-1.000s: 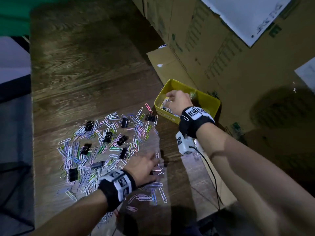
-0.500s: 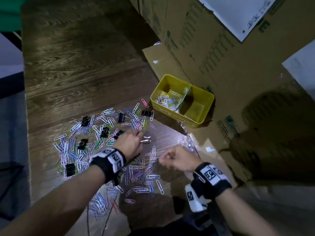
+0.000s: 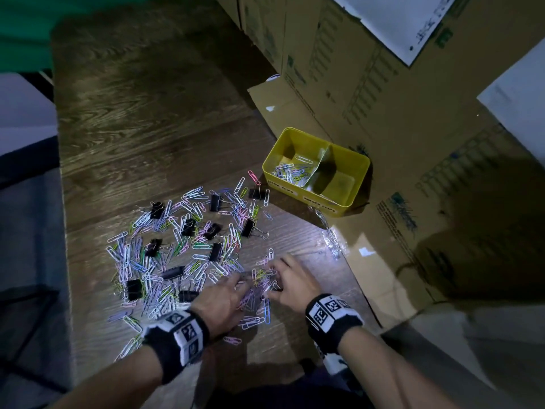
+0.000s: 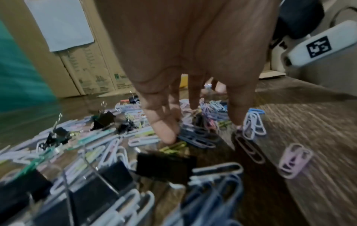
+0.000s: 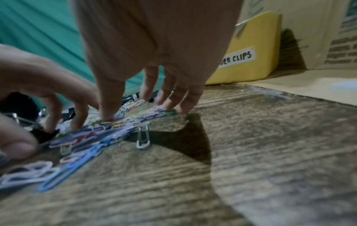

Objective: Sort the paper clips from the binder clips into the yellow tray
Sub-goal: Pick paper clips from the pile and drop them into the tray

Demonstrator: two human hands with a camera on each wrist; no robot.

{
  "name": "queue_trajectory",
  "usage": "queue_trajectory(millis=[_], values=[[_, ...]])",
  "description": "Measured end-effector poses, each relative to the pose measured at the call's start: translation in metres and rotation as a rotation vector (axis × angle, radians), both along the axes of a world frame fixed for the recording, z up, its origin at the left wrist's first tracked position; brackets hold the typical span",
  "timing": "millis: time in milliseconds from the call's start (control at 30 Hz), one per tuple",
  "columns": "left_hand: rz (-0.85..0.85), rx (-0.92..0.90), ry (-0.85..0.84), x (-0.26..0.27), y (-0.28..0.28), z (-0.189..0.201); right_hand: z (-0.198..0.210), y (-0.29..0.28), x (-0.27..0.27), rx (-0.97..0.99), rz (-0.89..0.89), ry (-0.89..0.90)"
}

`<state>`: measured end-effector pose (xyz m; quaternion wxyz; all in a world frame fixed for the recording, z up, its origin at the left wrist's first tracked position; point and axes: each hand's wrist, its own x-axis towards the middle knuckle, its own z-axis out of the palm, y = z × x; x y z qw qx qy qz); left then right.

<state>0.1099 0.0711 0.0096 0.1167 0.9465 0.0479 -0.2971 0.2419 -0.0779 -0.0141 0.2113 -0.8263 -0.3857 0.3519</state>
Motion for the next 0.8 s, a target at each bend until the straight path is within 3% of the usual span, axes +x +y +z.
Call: queue_trajectory(millis=[100,167,400,667,800], values=[[0.108,-0.019,-0.049,0.001,-0.008,-0.019,-0.001,0.004,-0.002,-0.161,0.165,-0.228],[0.18,-0.044,-0.073,0.006,-0.01,-0.027,-0.003,0.006,-0.008,-0.189,0.209,-0.26],[0.236,-0.144,-0.239,0.012,-0.012,-0.03,0.0,0.016,-0.02,-0.143,0.11,-0.125],[0.272,-0.175,-0.255,0.003,0.002,-0.024,0.0,0.013,-0.008,-0.134,0.057,-0.031],[0.369,-0.227,-0.262,-0.001,0.013,-0.021,0.0,0.011,-0.004,-0.125,-0.006,0.044]])
